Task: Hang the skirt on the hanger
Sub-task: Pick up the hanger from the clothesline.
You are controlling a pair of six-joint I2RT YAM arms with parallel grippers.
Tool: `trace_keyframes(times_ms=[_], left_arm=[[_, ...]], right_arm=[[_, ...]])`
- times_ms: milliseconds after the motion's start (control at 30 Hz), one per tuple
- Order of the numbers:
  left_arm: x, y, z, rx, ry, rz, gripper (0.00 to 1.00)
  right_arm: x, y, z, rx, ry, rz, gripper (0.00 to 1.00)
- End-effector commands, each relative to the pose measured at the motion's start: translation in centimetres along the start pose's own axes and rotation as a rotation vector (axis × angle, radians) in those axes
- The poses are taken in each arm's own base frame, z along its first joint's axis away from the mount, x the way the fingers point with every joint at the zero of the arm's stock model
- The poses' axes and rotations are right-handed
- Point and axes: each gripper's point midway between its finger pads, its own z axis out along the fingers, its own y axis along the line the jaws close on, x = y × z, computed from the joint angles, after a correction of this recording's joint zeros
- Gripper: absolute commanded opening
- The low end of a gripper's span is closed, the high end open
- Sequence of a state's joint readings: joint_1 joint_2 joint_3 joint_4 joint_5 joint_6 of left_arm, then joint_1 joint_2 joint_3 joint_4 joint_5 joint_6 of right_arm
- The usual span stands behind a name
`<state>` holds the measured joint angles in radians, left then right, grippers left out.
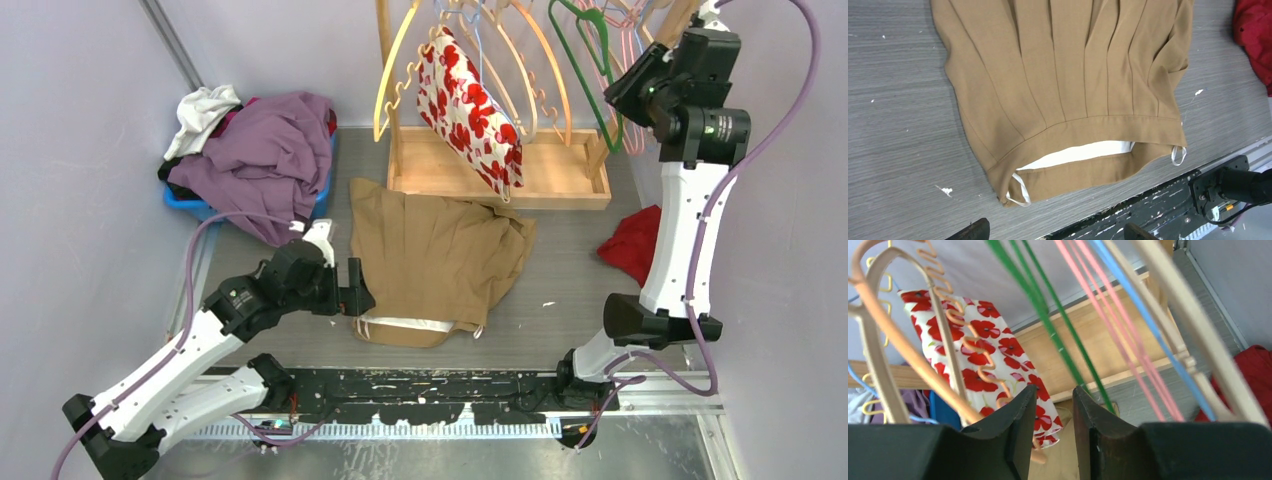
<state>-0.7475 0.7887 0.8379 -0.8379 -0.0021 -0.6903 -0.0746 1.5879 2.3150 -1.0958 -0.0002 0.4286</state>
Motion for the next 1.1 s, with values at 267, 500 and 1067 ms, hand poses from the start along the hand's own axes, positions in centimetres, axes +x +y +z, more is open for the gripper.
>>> trace_keyframes(times_ms=[267, 500, 1067], left_arm=[[-1.5, -1.6, 0.5, 0.057, -0.030, 0.022, 1.00], [-1.5, -1.6, 1.0, 0.050, -0.025, 0.018, 0.99], [-1.5, -1.9, 2.3, 0.046, 0.010, 0.029, 0.97]], right_arm=[[-2.1, 2.5, 0.7, -0.237, -0.041, -0.049, 0.46], [-1.4, 3.8, 2.4, -0.330, -0.012, -0.022, 0.48], [-4.4, 4.9, -3.2, -0.348, -0.271, -0.091, 0.44]])
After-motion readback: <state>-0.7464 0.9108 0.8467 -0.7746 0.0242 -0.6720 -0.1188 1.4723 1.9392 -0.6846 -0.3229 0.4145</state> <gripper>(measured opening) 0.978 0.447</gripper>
